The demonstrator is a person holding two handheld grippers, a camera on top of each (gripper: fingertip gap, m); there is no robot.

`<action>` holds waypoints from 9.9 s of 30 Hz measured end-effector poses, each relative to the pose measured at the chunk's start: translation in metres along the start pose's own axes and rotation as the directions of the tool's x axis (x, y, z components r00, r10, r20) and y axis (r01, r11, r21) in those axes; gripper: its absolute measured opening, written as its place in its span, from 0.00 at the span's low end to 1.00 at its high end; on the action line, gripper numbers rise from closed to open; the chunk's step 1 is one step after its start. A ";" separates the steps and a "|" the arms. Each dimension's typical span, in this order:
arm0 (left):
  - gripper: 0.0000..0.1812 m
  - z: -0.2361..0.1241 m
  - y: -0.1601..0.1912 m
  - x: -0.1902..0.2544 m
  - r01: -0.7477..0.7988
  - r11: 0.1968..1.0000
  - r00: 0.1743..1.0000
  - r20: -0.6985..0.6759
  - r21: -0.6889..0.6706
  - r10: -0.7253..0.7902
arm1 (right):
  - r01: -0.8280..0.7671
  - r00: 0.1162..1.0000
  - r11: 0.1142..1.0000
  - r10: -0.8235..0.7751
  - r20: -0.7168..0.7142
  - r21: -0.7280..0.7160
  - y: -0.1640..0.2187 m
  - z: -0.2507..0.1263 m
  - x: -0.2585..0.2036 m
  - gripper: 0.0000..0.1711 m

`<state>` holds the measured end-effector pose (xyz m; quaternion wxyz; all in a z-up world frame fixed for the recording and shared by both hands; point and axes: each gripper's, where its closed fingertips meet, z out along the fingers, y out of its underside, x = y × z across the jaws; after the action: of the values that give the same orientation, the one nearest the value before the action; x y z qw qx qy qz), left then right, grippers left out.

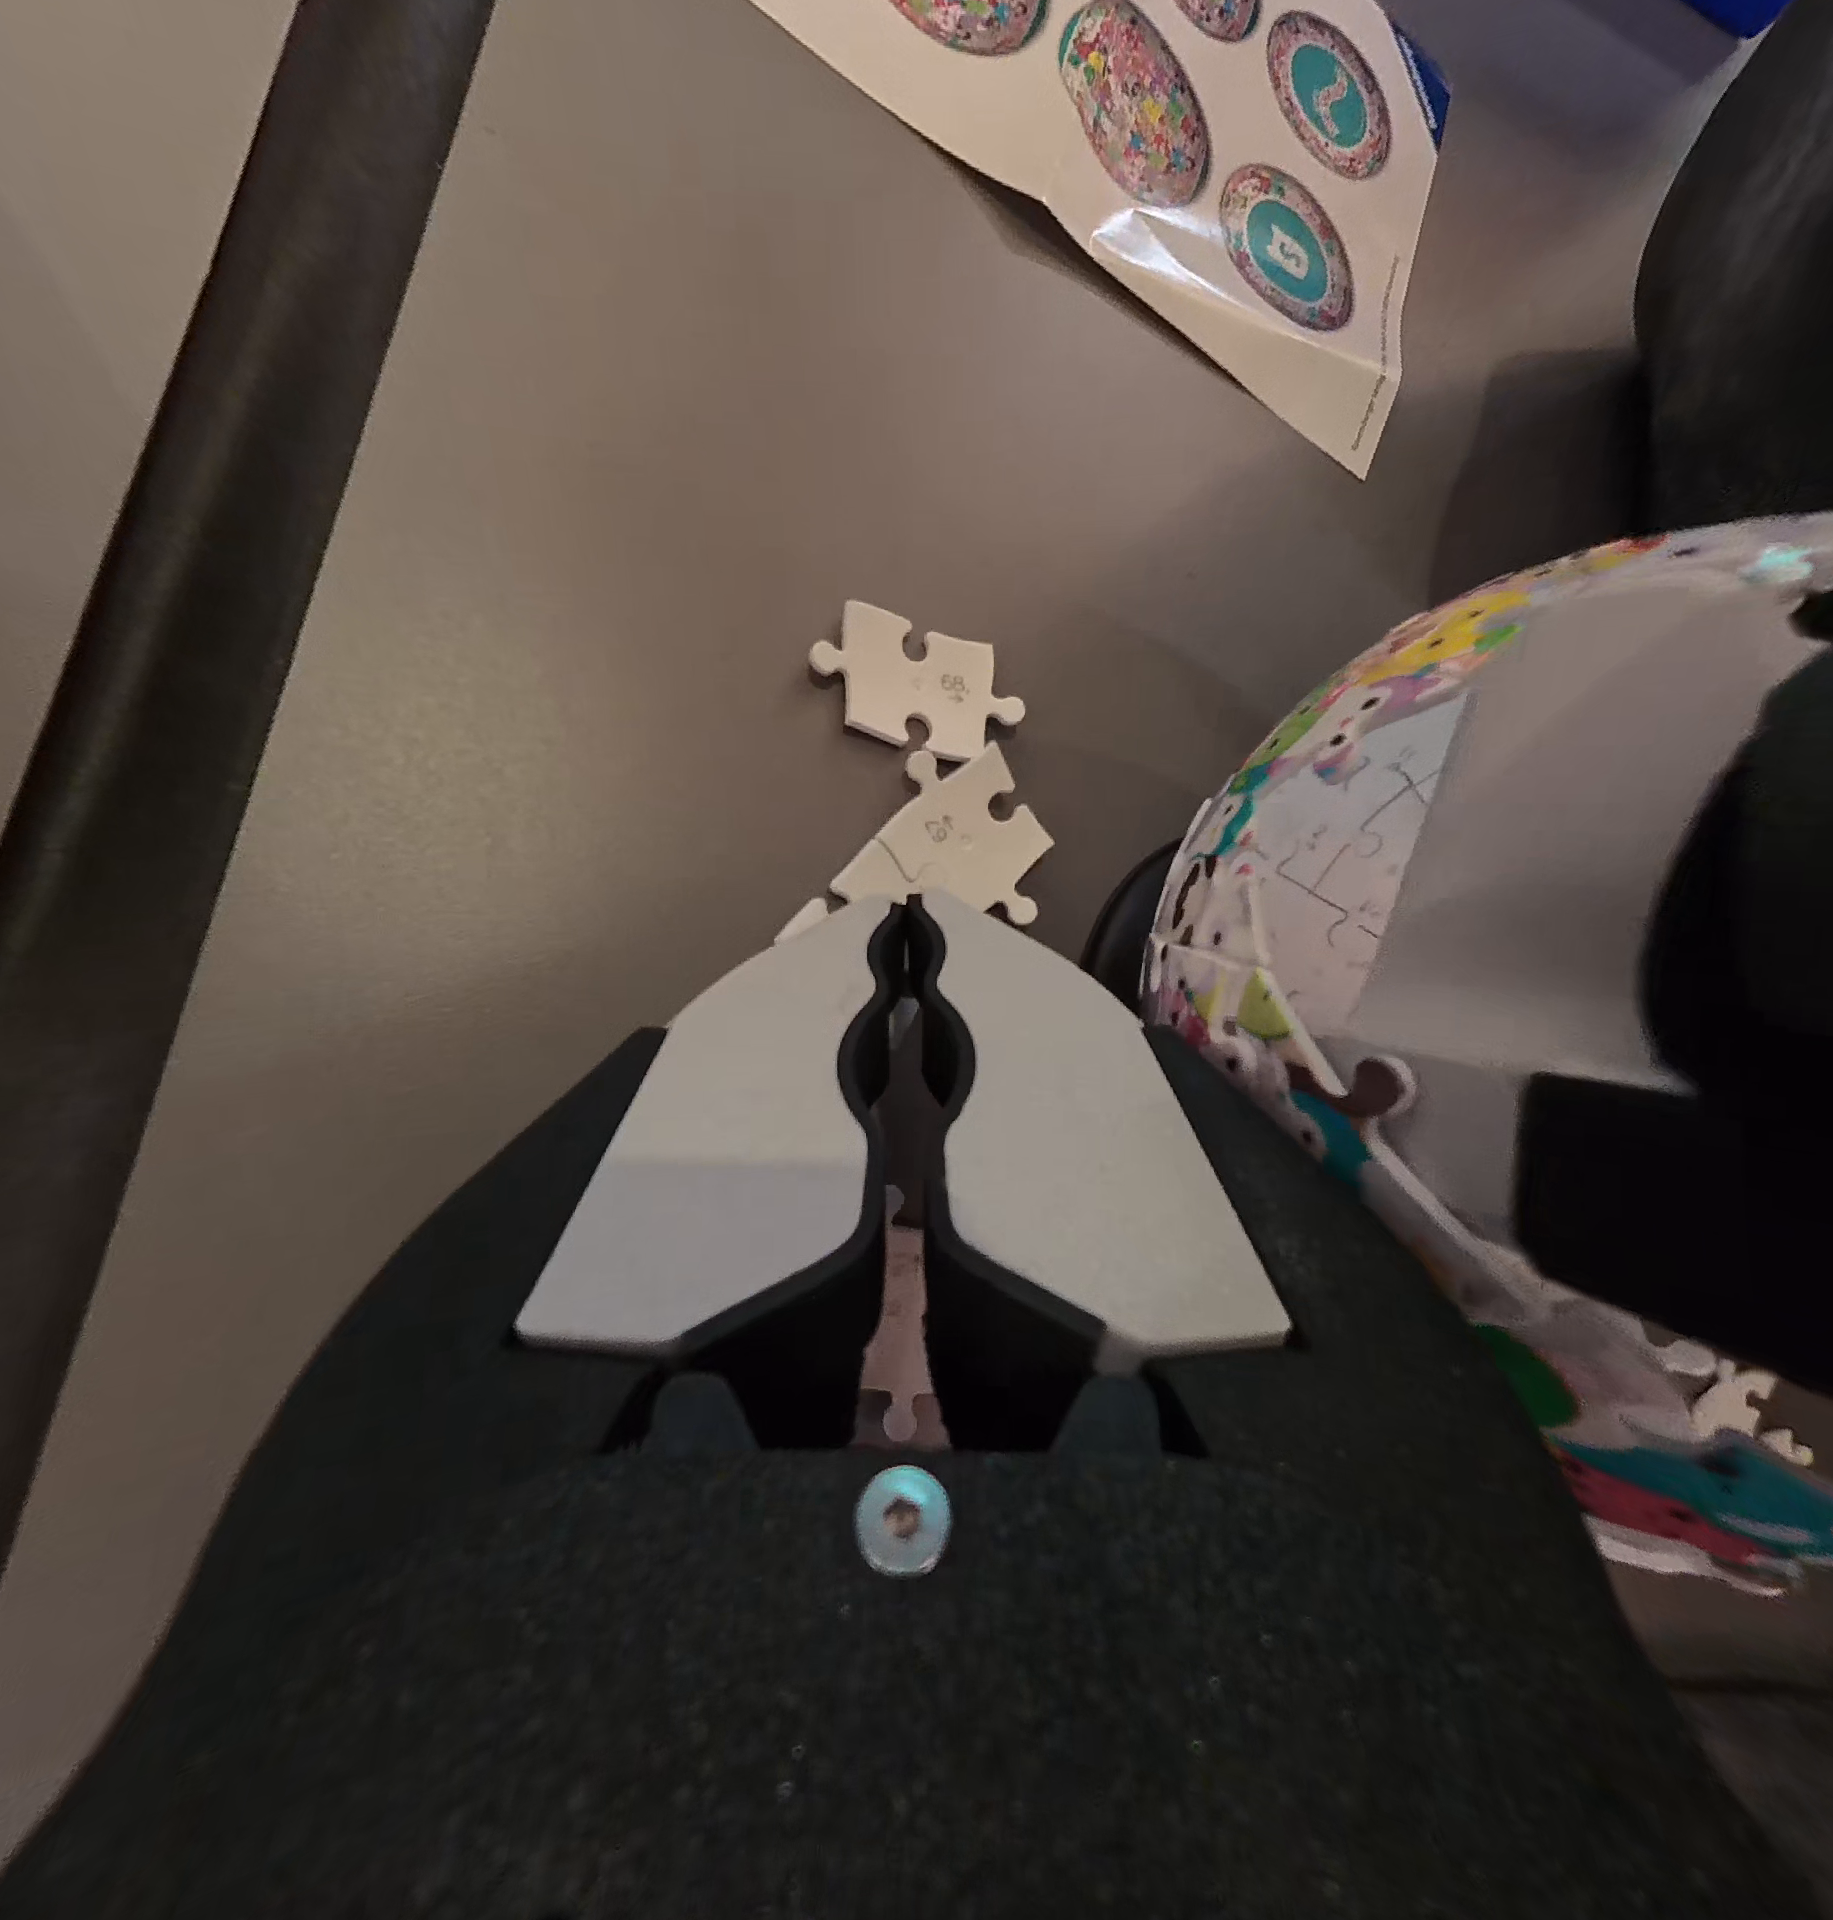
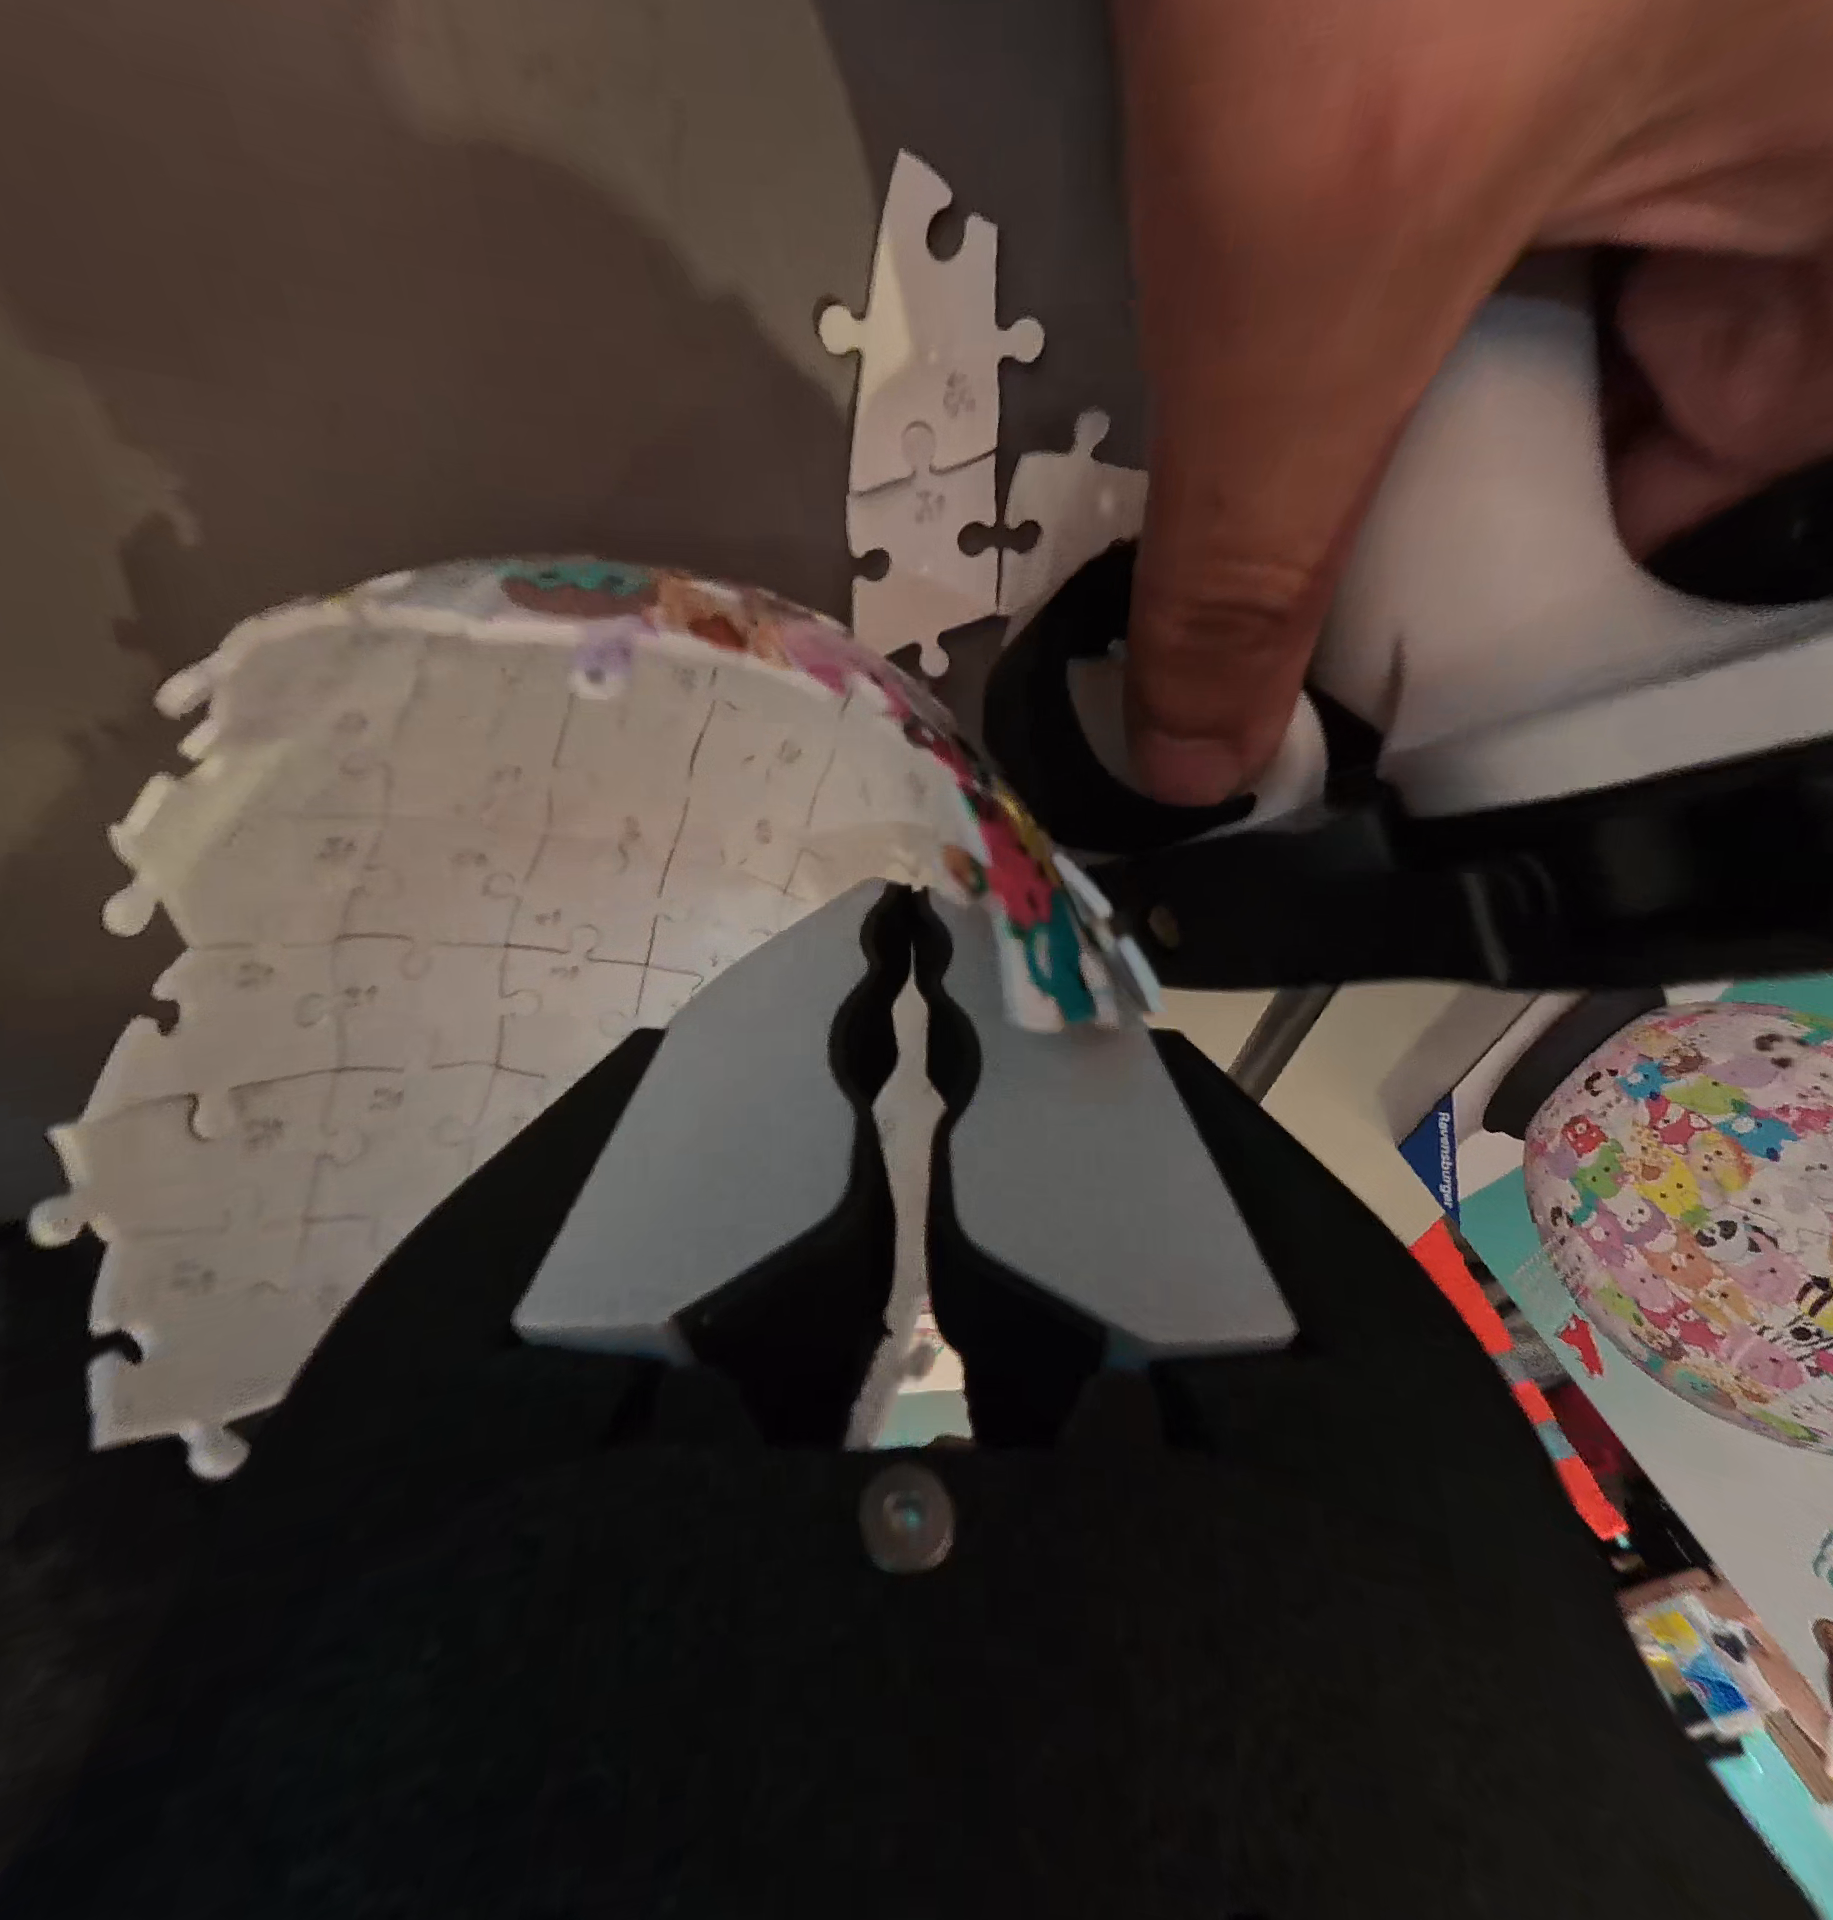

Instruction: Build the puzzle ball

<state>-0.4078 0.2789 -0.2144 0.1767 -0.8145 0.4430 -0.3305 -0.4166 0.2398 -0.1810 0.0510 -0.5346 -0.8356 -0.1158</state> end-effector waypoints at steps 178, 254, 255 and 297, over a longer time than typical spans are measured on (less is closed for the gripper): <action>0.30 -0.154 0.013 0.078 -0.191 0.767 0.771 0.577 0.613 -0.269 | -0.205 0.947 0.537 0.320 0.027 0.819 0.070 -0.104 -0.073 0.33; 0.46 -0.122 0.064 0.073 -0.127 0.745 0.809 0.503 0.655 -0.304 | 0.828 0.496 0.512 -0.859 0.128 0.230 -0.011 0.010 -0.075 0.15; 0.46 -0.122 0.063 0.073 -0.127 0.744 0.810 0.502 0.655 -0.304 | 0.831 0.492 0.508 -0.861 0.127 0.224 -0.010 0.011 -0.074 0.14; 0.38 -0.172 0.023 0.143 -0.060 0.600 0.916 0.283 0.798 -0.285 | 0.662 0.748 0.674 -0.566 -0.348 0.327 0.004 -0.144 -0.049 0.10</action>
<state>-0.4851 0.1474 -0.0492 0.5797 -0.7257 0.1537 -0.3371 -0.3979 0.1628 -0.0510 0.2165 -0.1794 -0.9597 0.0036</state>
